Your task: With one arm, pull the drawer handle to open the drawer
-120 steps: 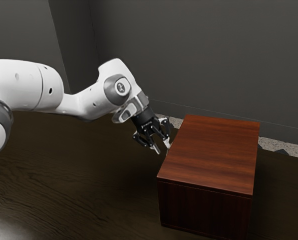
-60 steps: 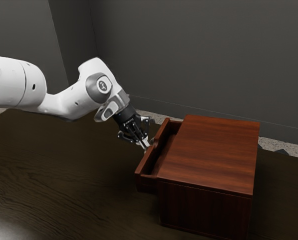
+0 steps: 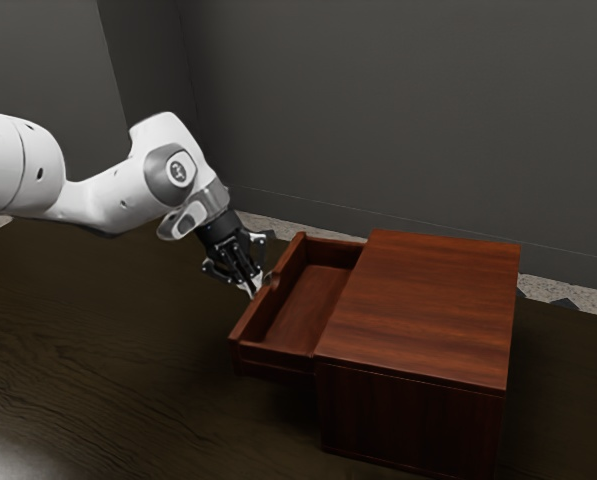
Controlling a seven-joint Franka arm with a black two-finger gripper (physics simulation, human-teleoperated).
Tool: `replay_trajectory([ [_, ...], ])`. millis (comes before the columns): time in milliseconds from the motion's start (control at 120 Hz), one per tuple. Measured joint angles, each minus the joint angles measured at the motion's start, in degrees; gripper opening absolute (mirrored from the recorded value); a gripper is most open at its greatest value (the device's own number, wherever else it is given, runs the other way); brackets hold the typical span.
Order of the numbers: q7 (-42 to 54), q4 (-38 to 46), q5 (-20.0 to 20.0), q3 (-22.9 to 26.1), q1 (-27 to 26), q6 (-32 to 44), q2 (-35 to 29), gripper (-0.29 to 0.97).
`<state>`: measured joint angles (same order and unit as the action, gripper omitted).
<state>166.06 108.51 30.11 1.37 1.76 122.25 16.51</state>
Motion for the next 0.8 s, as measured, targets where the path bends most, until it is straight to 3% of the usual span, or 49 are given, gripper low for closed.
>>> replay_trajectory([
  [458,0.0,1.0,0.3,0.5,6.1,0.2,-0.2,-0.1],
  [692,-0.1,1.2,-0.4,0.4,6.2,-0.1,-0.4,0.04],
  [800,-0.1,2.5,-1.0,0.3,7.0,-0.3,-3.5,0.08],
])
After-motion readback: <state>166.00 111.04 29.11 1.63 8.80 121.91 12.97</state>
